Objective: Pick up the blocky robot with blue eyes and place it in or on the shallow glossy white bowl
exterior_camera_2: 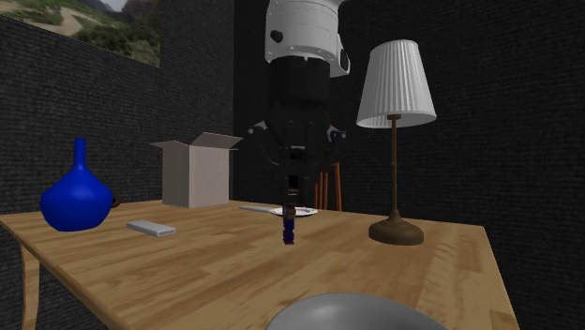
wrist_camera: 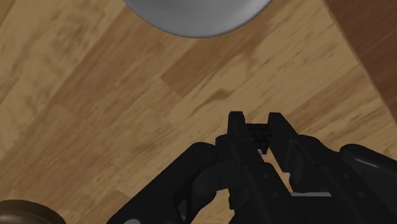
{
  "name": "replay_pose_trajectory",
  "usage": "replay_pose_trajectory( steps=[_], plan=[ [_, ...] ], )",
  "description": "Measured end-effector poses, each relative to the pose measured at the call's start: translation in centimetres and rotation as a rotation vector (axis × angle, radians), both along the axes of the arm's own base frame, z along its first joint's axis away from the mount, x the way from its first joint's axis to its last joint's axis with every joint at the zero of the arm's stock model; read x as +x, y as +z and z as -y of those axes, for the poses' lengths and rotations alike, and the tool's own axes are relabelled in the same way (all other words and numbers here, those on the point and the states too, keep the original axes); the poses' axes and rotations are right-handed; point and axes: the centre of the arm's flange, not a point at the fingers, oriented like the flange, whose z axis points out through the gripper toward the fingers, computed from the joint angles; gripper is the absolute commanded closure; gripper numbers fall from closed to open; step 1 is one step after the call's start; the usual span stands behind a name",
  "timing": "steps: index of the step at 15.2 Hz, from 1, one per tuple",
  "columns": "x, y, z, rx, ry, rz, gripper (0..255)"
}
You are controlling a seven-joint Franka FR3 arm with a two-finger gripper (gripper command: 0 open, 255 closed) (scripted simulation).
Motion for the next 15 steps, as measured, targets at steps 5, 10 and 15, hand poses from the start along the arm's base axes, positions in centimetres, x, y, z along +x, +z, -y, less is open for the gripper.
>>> replay_pose_trajectory(
  steps=[5,10,15],
  plan=[
    [-0.6,2.3,0.2,0.0,0.0,0.0,255],
    [-6.6,2.4,1.4,0.0,0.0,0.0,255],
    [-12.6,2.2,2.8,0.0,0.0,0.0,255]
  ],
)
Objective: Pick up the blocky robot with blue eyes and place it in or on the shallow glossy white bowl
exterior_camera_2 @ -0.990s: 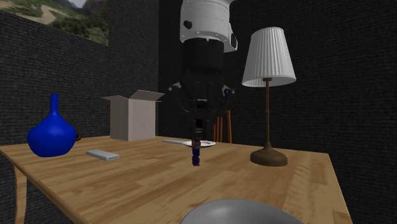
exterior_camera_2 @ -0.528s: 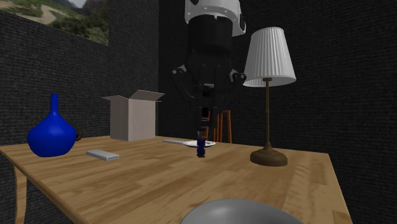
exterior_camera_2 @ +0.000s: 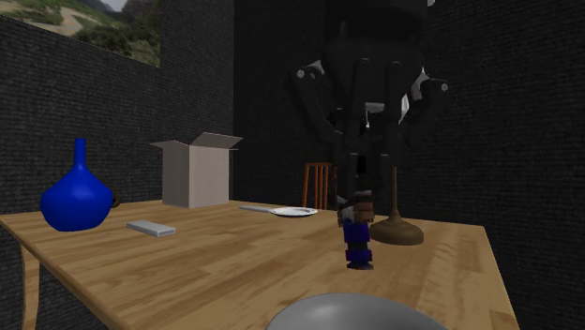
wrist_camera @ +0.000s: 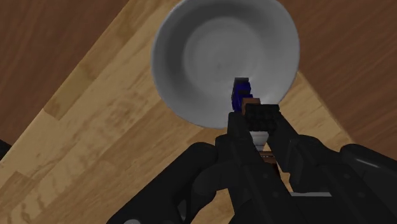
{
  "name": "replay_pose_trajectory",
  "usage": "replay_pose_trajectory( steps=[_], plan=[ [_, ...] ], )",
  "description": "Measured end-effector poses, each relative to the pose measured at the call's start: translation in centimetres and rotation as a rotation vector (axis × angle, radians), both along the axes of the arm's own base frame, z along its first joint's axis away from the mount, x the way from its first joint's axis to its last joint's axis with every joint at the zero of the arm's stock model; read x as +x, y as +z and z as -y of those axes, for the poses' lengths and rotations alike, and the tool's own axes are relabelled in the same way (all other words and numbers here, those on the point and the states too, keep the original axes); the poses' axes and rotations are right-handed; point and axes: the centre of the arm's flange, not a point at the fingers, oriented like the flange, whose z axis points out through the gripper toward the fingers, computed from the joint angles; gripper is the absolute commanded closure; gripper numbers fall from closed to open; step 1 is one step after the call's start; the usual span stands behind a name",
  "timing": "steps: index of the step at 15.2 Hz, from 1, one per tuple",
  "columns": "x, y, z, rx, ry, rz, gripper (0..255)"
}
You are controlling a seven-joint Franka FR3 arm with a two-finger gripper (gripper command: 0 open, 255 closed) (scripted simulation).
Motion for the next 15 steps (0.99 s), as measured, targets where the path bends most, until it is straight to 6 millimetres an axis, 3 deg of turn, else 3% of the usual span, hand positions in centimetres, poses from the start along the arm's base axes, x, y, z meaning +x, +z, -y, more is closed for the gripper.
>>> replay_pose_trajectory(
  steps=[2,4,15],
  plan=[
    [-2.4,-0.3,0.3,0.0,0.0,0.0,255],
    [-3.3,-0.7,0.4,0.0,0.0,0.0,255],
    [-3.7,-6.4,0.4,0.0,0.0,-0.001,255]
  ],
)
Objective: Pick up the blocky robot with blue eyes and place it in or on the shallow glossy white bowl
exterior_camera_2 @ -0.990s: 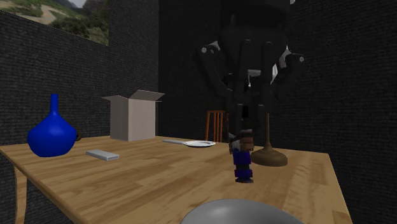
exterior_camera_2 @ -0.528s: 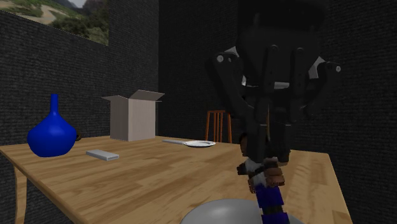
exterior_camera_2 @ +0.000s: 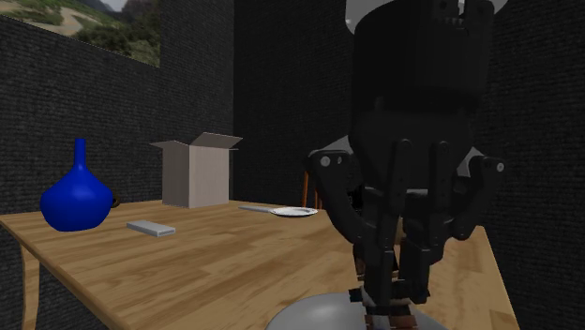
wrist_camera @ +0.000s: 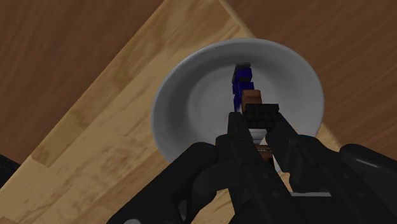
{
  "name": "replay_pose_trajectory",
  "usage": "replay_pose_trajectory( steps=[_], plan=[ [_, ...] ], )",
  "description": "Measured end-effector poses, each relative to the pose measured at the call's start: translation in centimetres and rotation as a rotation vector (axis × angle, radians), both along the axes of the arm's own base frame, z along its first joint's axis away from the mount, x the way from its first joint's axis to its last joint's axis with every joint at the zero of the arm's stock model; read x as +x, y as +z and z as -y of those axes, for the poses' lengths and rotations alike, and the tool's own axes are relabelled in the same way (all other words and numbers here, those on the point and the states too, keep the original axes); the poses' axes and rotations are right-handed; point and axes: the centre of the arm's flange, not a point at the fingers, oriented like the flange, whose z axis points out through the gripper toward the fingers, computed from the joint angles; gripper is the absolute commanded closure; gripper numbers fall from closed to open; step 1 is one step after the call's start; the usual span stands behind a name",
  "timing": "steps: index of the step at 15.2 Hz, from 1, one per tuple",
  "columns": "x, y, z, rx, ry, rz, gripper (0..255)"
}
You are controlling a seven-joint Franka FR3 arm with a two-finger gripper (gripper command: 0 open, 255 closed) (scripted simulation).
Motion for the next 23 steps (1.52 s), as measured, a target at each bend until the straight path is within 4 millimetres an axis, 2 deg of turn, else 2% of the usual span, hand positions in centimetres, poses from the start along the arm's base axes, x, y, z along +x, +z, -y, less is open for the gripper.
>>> replay_pose_trajectory(
  steps=[6,7,13,18,23],
  plan=[
    [0.0,-0.3,0.0,0.0,0.0,0.001,255],
    [0.0,-0.3,0.0,0.0,0.0,0.001,0],
    [0.1,-0.3,0.0,0.0,0.0,0.001,0],
    [-0.5,4.1,0.1,0.0,0.0,0.002,0],
    [-0.5,4.7,0.1,0.0,0.0,0.001,0]
  ],
)
